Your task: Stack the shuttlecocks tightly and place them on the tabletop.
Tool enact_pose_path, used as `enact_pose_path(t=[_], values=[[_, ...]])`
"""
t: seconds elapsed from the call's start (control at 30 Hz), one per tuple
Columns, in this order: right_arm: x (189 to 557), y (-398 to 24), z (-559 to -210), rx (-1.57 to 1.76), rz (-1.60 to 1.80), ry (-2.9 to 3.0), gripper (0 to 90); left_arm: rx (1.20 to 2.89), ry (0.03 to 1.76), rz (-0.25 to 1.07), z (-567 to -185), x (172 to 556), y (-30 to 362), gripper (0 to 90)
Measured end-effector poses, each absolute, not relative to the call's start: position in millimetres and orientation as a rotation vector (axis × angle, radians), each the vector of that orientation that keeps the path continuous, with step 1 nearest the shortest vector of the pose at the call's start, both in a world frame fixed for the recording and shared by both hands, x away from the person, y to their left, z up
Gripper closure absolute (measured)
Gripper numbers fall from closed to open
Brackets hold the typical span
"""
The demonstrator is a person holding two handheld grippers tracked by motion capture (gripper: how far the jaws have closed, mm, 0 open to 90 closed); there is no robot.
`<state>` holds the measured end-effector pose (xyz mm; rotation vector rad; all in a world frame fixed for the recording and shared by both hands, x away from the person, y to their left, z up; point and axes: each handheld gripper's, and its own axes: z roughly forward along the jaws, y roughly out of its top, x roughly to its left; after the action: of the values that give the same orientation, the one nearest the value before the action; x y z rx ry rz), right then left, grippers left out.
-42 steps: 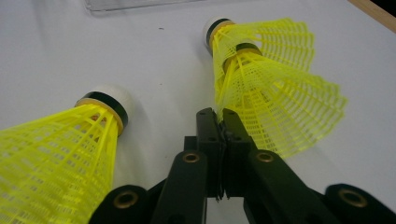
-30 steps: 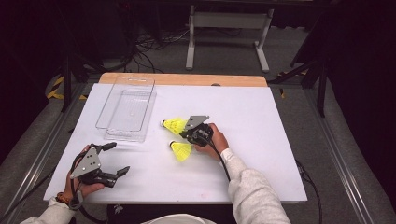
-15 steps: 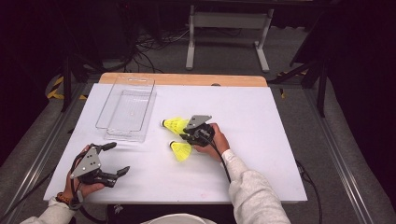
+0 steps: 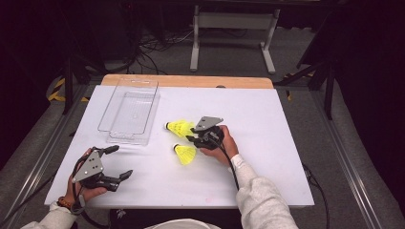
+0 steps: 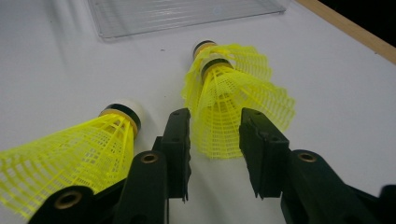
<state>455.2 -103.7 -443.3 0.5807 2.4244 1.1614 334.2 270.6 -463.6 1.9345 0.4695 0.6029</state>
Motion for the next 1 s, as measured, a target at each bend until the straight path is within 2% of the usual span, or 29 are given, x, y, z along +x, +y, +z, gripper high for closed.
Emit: enact_pose_path(t=[0.37,1.0], values=[[443,-112,-429,0.565,1.192,2.358,60.5,1.936,0.461,0.613,-463,334,271,7.4],[417,-122,-412,0.512,1.232,2.313,59.9,1.934,0.463,0.612,-462,333,271,7.4]])
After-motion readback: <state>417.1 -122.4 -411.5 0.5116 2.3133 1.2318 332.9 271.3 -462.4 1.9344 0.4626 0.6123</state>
